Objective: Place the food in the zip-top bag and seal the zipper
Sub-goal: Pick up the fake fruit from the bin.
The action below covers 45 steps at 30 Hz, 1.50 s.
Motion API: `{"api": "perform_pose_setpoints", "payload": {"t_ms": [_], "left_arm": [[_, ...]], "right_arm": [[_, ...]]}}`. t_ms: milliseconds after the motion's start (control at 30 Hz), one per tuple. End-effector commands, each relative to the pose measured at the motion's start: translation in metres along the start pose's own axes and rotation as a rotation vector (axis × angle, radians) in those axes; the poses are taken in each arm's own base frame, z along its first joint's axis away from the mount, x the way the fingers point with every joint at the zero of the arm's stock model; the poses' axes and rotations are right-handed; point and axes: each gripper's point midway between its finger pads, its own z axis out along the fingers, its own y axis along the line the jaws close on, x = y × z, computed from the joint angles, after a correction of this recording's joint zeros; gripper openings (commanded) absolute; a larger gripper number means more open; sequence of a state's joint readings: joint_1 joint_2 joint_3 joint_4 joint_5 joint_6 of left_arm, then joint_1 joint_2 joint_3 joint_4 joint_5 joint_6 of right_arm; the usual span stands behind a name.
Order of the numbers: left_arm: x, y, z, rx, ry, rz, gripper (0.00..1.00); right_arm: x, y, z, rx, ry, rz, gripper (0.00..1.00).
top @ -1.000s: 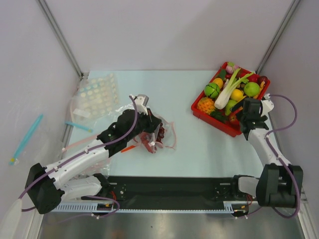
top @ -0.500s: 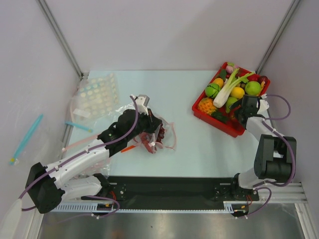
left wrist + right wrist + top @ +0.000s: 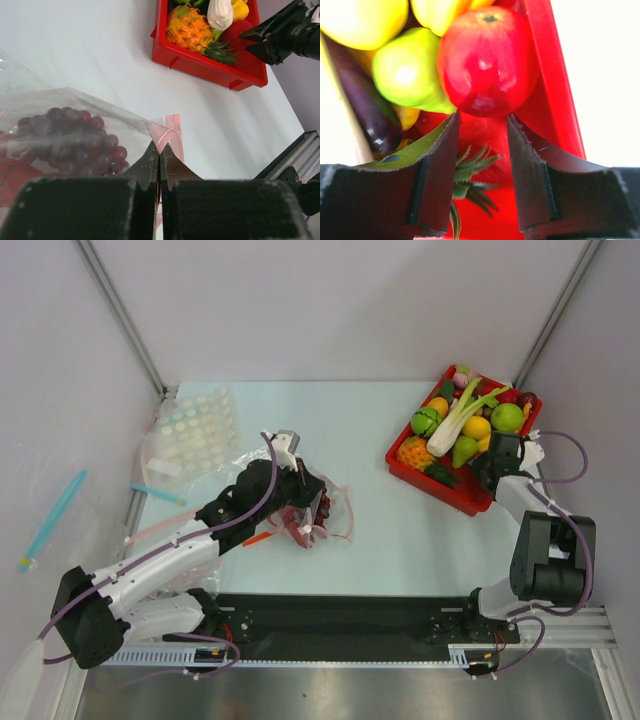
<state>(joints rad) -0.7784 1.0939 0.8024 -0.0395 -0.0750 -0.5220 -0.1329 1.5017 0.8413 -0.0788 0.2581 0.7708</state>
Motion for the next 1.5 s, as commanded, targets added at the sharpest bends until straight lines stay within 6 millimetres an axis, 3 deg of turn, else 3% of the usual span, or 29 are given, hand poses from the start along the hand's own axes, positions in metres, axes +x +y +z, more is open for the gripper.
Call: {"api": "perform_pose_setpoints", "payload": {"t_ms": [0,100,233,400,533,800,1033,1167,1333,1467], "left_arm": [[-0.038,-0.024,-0.006,0.072,-0.101,0.005,0.0],[-0.038,-0.025,-0.006,0.073,-0.1,0.005,0.0],[-0.037,-0.024,-0.004,0.071,-0.097,0.005,0.0],[-0.036,-0.024,-0.003,0.069,-0.093,0.007,0.0],[-0.037,-0.025,-0.003,0.071,-0.093,0.008,0.0],[-0.037,-0.025,-0.004,0.073,-0.094,0.008,0.0],[-0.038,-0.026,-0.005,0.077,-0.095,0.008,0.0],[-0.038,-0.027,-0.006,0.08,-0.097,0.006,0.0],[-0.038,-0.027,-0.006,0.08,-0.097,0.006,0.0],[-0.037,-0.026,-0.006,0.078,-0.093,0.006,0.0]], "right_arm": [[-0.03,0.011,-0.022,-0.05,-0.108,0.031,0.48],[-0.038,0.012,-0.038,-0.07,-0.149,0.04,0.49],[-0.046,0.019,-0.046,-0.085,-0.17,0.024,0.77],[-0.043,0.019,-0.031,-0.056,-0.136,0.016,0.86],[-0.029,0.018,-0.012,-0.021,-0.067,0.004,0.92],[-0.02,0.002,0.008,0.069,-0.04,-0.036,0.97],[-0.01,-0.004,0.021,0.087,-0.014,-0.029,0.89],[-0.01,-0.002,0.015,0.065,-0.012,-0.024,0.88],[-0.01,0.003,0.0,0.04,-0.012,-0.06,0.99],[-0.009,0.005,-0.011,0.048,-0.026,-0.082,1.0]]}}
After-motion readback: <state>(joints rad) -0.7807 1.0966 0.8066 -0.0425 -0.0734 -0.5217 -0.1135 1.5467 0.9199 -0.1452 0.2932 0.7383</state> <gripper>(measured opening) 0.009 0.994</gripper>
